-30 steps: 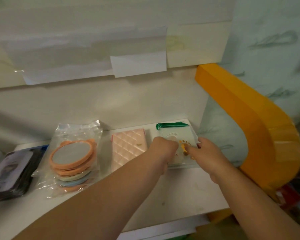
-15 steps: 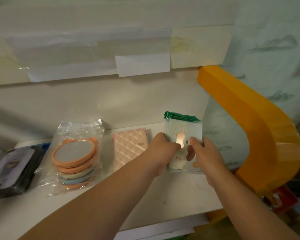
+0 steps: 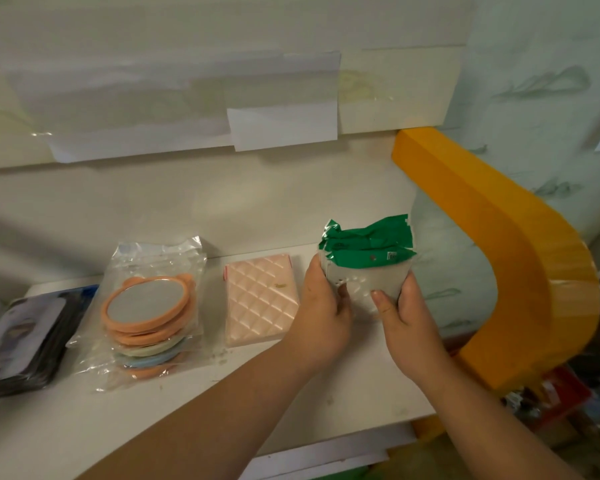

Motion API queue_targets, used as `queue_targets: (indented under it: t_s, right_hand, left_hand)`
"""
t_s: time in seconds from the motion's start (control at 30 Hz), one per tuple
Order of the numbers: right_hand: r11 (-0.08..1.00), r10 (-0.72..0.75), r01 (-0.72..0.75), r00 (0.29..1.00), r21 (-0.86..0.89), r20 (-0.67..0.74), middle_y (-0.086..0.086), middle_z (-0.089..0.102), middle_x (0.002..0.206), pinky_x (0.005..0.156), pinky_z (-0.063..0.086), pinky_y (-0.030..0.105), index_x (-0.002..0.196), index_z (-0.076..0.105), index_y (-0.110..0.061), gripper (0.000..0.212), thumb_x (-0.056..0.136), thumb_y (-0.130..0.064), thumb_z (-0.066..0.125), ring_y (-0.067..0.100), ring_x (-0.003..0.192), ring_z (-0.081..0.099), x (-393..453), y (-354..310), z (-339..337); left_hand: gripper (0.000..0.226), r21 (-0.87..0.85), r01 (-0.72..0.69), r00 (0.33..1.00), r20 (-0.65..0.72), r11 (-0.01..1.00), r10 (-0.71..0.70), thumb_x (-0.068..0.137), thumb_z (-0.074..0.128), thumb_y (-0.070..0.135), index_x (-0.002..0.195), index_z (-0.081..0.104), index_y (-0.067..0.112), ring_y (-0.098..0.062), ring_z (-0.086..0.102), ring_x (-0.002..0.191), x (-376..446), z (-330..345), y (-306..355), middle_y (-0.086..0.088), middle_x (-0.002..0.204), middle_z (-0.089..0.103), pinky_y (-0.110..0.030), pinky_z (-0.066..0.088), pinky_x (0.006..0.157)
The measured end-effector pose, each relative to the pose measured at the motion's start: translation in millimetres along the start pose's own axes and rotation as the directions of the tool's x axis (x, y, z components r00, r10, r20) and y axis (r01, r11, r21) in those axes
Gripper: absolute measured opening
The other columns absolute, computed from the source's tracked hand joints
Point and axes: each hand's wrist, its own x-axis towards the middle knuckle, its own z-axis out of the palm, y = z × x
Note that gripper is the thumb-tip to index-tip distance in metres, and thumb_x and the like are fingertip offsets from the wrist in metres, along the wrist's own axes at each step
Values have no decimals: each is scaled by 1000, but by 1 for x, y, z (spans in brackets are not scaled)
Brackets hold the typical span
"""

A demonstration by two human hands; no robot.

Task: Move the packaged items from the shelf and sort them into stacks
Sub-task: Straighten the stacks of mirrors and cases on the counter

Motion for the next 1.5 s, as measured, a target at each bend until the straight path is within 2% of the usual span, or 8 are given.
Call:
queue_targets:
  t_s: [0.1,0.27,0.4,0.53,0.7,0.97,1.33,1.5]
  right_hand:
    - [999,20,-21,999,-45,-35,-10,58,127,86,37,-1,135,47,-28,45,95,-11,61,-13,110,51,2,-1,-1]
    - [972,226,-226,974,-70,-7,-10,71,101,74,54,29,115,63,-29,22,96,-20,59,7,88,66,25,-20,-15]
    - [906,416,-412,909,-98,33,10,72,80,66,48,34,83,63,-7,19,94,-19,54,22,74,67,46,-19,-17]
    - [852,512,-487,852,-192,108,16,74,91,64,50,32,67,62,-4,25,88,-13,54,28,80,64,59,-9,-12]
    - [835,537,-501,832,-229,141,17,73,99,73,56,36,63,64,-5,28,87,-18,58,32,92,67,67,-3,-10]
    - [811,574,-535,807,-236,141,15,71,86,82,57,40,55,58,-7,36,88,-17,61,29,80,67,70,-5,-5]
    - [810,497,-428,864,-401,84,16,65,75,64,49,34,60,65,-9,19,70,-25,62,33,73,63,58,-10,-3]
    - [800,392,-321,919,-507,37,12,65,85,55,42,29,86,66,-10,18,80,-26,62,31,77,62,59,-7,-8]
  left_hand:
    - [56,31,29,1000,-4,999,-28,85,49,-14,135,39,7,4,51,120,2,1,-9,9,127,53,-11,38,99]
    - [35,154,281,960,-54,947,-276,89,66,14,120,54,21,-1,60,95,16,-2,4,15,106,62,-6,41,68]
    - [17,266,459,887,-91,848,-452,90,59,17,105,53,11,-19,59,82,25,12,8,2,92,59,-21,38,54]
    - [34,303,588,797,-62,750,-601,84,51,11,118,56,5,-32,66,98,30,23,0,-13,112,66,-41,58,76]
    - [41,259,676,727,-86,690,-681,82,50,13,123,55,7,-34,64,106,35,25,-5,-14,119,64,-44,57,88]
    - [52,391,716,667,-139,578,-732,92,48,19,141,36,5,-34,45,133,39,32,2,-13,143,48,-45,41,108]
    - [50,419,653,704,-28,631,-710,91,56,21,134,40,1,-36,51,125,25,24,19,-17,138,47,-46,47,103]
    - [41,495,371,909,-22,785,-416,84,56,16,123,52,3,-34,49,121,18,-2,38,-16,134,47,-36,37,101]
